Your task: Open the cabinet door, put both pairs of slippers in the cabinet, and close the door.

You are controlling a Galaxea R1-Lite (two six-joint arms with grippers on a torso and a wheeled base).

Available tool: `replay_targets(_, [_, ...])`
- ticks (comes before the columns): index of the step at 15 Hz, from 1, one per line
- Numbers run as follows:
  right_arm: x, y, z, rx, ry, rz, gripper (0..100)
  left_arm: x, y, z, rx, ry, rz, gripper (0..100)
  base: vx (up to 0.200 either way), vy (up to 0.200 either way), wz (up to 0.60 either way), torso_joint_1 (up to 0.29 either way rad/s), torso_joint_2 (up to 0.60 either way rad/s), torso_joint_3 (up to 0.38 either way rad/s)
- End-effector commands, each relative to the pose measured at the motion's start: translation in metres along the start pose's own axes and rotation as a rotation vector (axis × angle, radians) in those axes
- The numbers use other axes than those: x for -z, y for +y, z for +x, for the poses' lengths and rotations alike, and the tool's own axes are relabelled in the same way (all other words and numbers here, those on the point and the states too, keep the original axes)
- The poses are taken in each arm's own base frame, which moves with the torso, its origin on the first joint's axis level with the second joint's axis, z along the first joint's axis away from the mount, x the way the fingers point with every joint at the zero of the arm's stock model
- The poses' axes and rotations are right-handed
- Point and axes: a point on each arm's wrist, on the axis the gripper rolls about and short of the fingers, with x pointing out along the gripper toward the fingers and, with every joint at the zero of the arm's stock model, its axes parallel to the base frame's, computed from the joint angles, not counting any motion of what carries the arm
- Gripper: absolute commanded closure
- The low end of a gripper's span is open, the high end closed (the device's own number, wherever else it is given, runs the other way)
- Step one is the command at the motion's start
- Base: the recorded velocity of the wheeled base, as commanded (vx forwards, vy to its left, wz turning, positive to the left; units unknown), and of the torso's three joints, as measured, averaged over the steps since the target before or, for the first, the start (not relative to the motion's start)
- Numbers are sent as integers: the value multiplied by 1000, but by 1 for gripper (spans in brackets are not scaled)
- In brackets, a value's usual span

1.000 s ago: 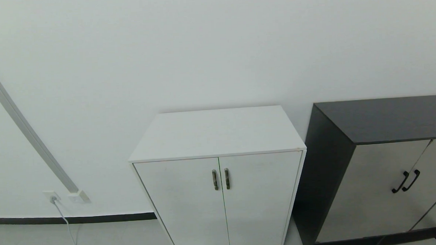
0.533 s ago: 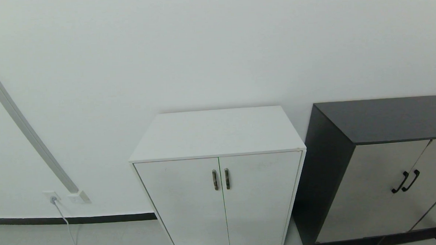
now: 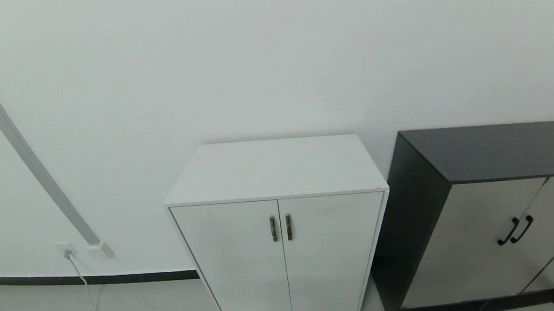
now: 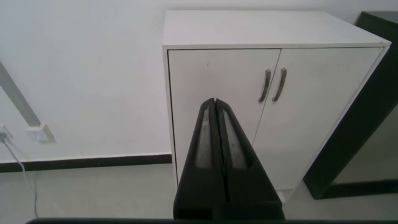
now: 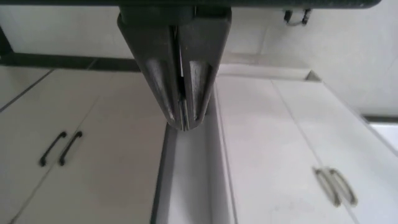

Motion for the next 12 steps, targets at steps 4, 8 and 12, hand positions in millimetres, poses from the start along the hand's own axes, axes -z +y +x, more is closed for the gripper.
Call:
replay_targets(4, [2, 0, -6, 18, -76, 2, 100, 0, 0, 0, 0, 1, -1, 100, 0, 0, 0, 0, 0, 0])
replay_targets(8, [4, 1, -10, 57, -137, 4, 100, 0, 0, 0, 0, 1, -1, 100, 0, 0, 0, 0, 0, 0])
replay_targets(12, [5, 1, -13, 78, -171, 6, 100, 0, 0, 0, 0, 1, -1, 100, 0, 0, 0, 0, 0, 0])
